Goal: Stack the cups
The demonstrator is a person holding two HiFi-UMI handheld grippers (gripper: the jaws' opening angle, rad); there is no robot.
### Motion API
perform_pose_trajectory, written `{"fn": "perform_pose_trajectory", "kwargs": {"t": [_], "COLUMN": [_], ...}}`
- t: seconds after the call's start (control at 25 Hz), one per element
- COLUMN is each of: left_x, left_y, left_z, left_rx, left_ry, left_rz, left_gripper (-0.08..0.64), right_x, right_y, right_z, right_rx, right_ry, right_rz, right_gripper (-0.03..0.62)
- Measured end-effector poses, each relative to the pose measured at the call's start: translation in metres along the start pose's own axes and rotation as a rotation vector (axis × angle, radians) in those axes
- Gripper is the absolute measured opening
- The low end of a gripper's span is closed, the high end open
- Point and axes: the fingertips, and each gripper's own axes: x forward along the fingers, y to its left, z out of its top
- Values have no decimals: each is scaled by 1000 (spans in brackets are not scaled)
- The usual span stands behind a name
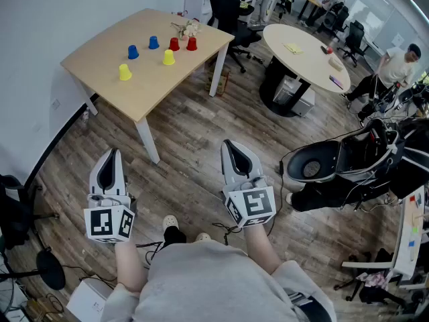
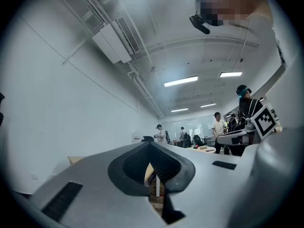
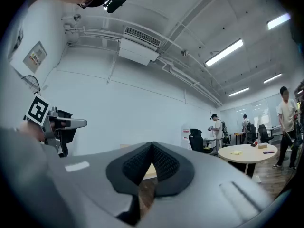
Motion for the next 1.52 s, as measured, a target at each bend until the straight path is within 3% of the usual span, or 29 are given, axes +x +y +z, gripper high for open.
{"fn": "perform_pose_trajectory", "kwargs": {"t": [0.6, 1.08, 1.52], "left_x": [44, 100, 152], "left_y": [31, 95, 138], "left_z": [1, -4, -31], "left_rx": [16, 12, -32], "left_ry": [7, -6, 17], "left_rz": [-48, -88, -127], "left_gripper": [8, 8, 8], "right_x": [51, 128, 183], "right_y": [1, 16, 24], "right_z": [-1, -6, -25], "right_rx": [16, 25, 9], "right_ry": [-12, -30, 11], "right_rz": [-30, -64, -90], "right_gripper": [12, 12, 12]}}
